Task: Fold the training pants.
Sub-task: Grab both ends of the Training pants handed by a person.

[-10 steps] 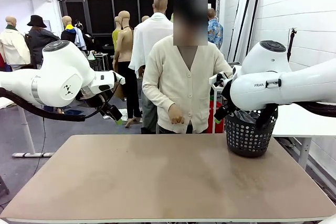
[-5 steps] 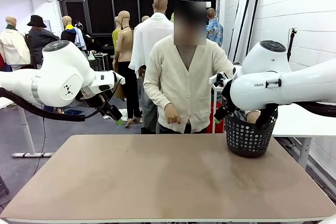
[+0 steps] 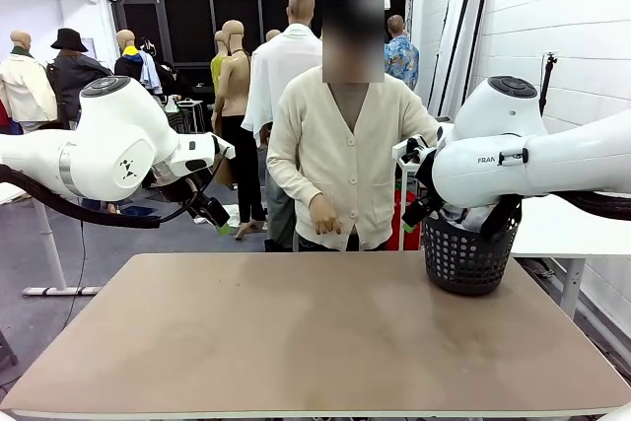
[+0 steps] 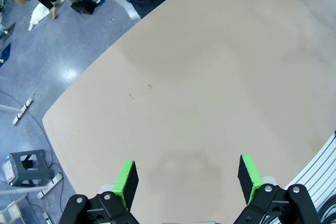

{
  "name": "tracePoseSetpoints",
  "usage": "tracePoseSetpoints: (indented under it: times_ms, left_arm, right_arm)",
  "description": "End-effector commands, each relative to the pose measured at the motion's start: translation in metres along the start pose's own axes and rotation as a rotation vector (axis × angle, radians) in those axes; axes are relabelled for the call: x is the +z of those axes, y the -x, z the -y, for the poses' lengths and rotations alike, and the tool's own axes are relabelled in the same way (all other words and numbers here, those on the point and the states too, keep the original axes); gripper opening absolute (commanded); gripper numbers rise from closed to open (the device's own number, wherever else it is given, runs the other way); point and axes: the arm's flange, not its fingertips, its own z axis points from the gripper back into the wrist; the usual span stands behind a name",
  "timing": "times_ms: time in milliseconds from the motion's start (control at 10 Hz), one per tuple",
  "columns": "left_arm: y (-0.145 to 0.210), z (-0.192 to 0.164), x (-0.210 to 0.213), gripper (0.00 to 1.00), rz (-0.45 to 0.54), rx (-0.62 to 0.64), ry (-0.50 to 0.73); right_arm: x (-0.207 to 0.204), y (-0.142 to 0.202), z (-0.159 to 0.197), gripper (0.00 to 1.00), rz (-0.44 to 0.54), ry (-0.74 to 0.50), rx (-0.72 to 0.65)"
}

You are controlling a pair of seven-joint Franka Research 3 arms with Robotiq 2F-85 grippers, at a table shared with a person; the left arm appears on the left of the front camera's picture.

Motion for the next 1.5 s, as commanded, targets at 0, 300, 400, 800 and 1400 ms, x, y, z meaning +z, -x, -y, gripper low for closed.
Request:
tracePoseSetpoints:
  times_ms: [0,300,400,800,1400]
  left_arm:
    - [-0.0001,0.0000,-0.0006,1.00,0.000,0.001,0.003]
    - [-0.0001,0.0000,-0.0006,1.00,0.000,0.001,0.003]
    - [-0.0001,0.0000,-0.0006,1.00,0.000,0.001,0.003]
    - [-0.0001,0.0000,-0.0006,1.00,0.000,0.001,0.003]
    - [-0.0001,0.0000,-0.0006,1.00,0.000,0.001,0.003]
  right_arm:
    - [-0.0001,0.0001,0.0002,1.00,0.000,0.000,0.000]
    - [-0.0001,0.0001,0.0002,1.00,0.000,0.000,0.000]
    - [-0.0001,0.0001,0.0002,1.00,0.000,0.000,0.000]
    - [-0.0001,0.0001,0.0002,1.00,0.000,0.000,0.000]
    - [-0.0001,0.0001,0.0002,1.00,0.000,0.000,0.000]
